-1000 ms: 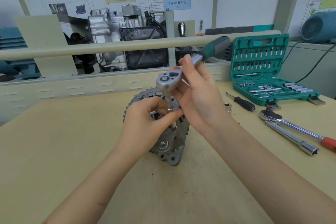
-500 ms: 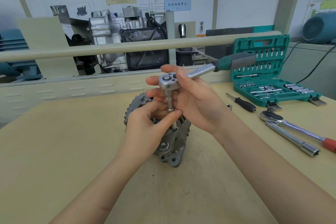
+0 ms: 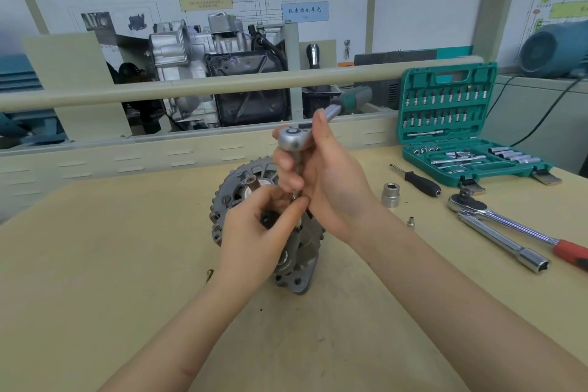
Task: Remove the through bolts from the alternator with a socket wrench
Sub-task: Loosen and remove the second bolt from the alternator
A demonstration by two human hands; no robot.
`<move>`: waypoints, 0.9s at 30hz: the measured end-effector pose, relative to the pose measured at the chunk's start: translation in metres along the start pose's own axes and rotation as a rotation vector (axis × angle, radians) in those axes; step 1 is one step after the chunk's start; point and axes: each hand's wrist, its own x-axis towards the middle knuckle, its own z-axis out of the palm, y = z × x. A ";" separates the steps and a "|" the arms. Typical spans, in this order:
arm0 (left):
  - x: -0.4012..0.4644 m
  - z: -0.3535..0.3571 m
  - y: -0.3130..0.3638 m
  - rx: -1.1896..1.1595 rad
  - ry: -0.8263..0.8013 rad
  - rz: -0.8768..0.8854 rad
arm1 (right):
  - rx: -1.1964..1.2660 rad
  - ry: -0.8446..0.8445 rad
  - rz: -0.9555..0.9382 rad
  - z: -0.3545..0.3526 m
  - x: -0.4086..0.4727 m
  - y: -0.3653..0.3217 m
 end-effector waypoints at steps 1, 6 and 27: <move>-0.002 0.001 -0.001 0.032 -0.001 0.017 | 0.026 0.031 -0.003 -0.002 0.001 0.000; -0.009 0.009 -0.005 0.188 0.066 0.097 | 0.266 0.097 0.062 -0.016 0.004 -0.009; 0.006 -0.014 -0.006 -0.131 -0.186 -0.058 | -0.114 -0.099 -0.004 -0.001 0.002 -0.003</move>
